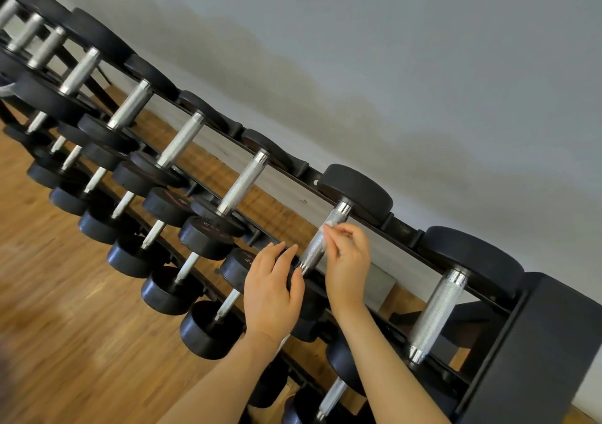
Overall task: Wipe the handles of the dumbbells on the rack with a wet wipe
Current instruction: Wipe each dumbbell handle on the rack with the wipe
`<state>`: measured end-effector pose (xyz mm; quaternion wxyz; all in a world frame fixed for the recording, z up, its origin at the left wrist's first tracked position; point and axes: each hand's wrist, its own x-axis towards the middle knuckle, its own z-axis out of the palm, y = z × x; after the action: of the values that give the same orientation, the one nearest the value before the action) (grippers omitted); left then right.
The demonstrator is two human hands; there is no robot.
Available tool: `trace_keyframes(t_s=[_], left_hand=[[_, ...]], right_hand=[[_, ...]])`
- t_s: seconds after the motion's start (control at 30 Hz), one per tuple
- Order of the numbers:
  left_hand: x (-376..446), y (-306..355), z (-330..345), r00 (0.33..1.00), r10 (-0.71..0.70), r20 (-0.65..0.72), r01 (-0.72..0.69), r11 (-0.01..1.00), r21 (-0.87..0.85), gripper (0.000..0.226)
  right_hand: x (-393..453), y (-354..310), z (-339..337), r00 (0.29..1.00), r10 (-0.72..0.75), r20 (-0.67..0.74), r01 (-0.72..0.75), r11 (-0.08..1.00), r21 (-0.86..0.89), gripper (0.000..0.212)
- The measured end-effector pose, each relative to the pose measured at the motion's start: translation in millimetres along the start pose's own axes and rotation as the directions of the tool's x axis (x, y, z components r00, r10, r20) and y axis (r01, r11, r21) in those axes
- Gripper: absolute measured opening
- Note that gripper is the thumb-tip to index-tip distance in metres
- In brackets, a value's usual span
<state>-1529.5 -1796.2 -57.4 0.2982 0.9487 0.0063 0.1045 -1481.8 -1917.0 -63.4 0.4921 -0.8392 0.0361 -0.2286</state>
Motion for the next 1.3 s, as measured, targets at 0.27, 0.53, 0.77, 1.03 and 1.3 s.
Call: trace_keyframes(t_s=[0.27,0.53,0.77,1.03,1.3], left_hand=[[-1,0,1,1.000,-0.008,-0.008,0.008,1.000,0.003,0.045],[-5,2,-1,0.999,-0.046,0.016,0.046,0.999,-0.011,0.048],[-5,2,0,0.997,-0.072,0.017,0.072,0.997,-0.032,0.049],[-6,1,3,0.995,-0.090,0.035,0.091,0.995,-0.029,0.051],[-10,0,1,0.996,-0.078,0.029,0.080,0.994,-0.070,0.050]], right_hand=[[1,4,-5,0.989,-0.049,0.139,0.067,0.989,-0.128,0.020],[28,6,-15,0.937,-0.187,0.294,0.251,0.948,-0.197,0.022],[42,20,-34,0.750,-0.458,0.477,0.631,0.711,-0.309,0.030],[36,23,-25,0.768,-0.290,0.571,0.488,0.843,-0.227,0.052],[47,28,-30,0.642,-0.566,0.517,0.750,0.603,-0.271,0.035]])
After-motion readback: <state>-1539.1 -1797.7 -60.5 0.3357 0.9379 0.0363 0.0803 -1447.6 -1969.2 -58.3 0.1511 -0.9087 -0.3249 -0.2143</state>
